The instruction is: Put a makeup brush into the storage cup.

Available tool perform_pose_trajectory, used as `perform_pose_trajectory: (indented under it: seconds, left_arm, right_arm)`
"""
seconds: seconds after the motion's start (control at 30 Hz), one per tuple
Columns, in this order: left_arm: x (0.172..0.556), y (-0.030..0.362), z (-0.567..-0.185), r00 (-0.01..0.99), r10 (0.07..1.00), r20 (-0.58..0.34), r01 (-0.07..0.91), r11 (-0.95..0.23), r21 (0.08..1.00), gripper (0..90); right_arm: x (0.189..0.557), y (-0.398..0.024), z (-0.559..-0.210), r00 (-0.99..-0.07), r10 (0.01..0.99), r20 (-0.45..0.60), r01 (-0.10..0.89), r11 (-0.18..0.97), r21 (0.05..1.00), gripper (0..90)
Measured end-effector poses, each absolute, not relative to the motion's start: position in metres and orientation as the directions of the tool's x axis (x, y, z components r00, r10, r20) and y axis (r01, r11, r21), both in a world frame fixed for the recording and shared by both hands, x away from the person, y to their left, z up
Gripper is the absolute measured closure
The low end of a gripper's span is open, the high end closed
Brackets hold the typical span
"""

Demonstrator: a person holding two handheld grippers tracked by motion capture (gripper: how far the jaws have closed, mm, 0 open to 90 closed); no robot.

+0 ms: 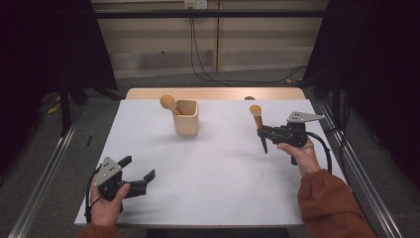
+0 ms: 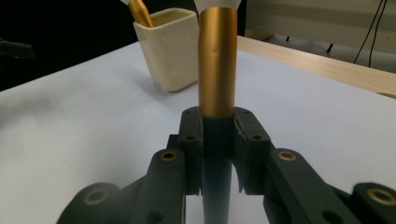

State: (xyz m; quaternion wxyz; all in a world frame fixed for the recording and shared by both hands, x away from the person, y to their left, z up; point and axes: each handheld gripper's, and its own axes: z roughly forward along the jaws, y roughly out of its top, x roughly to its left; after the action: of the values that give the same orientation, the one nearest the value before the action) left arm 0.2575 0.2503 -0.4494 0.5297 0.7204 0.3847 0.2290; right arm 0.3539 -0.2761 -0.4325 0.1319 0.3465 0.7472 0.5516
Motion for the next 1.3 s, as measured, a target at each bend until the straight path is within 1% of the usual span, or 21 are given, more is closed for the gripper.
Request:
perform_pose_trajectory:
  seconds: [0.1,0.17,0.37,0.5,0.7,1.07,1.3]
  left_arm:
    - [0.257,0.25,-0.449,0.599,0.797,-0.081,0.311,-0.139,0.94,3.0]
    - [0.257,0.25,-0.449,0.594,0.802,-0.067,0.303,-0.146,0.942,3.0]
    - [0.256,0.251,-0.447,0.592,0.802,-0.073,0.295,-0.132,0.946,3.0]
    - [0.255,0.25,-0.446,0.597,0.799,-0.075,0.291,-0.128,0.948,2.9]
    - [0.256,0.246,-0.444,0.607,0.791,-0.077,0.282,-0.123,0.951,3.0]
    - [0.256,0.234,-0.437,0.635,0.77,-0.06,0.26,-0.14,0.955,3.0]
    - [0.256,0.225,-0.431,0.662,0.743,-0.098,0.263,-0.109,0.959,3.1]
  right_arm:
    - [0.352,-0.275,-0.433,-0.736,0.649,0.193,0.349,0.119,0.93,75.7]
    - [0.35,-0.274,-0.434,-0.745,0.637,0.197,0.34,0.109,0.934,75.7]
    - [0.342,-0.267,-0.439,-0.776,0.59,0.221,0.336,0.091,0.937,75.7]
    - [0.338,-0.261,-0.438,-0.799,0.56,0.219,0.322,0.091,0.942,75.7]
    - [0.336,-0.252,-0.435,-0.811,0.552,0.193,0.297,0.105,0.949,75.7]
    - [0.332,-0.238,-0.435,-0.841,0.501,0.206,0.29,0.096,0.952,75.7]
    - [0.33,-0.232,-0.435,-0.857,0.473,0.204,0.284,0.104,0.953,75.7]
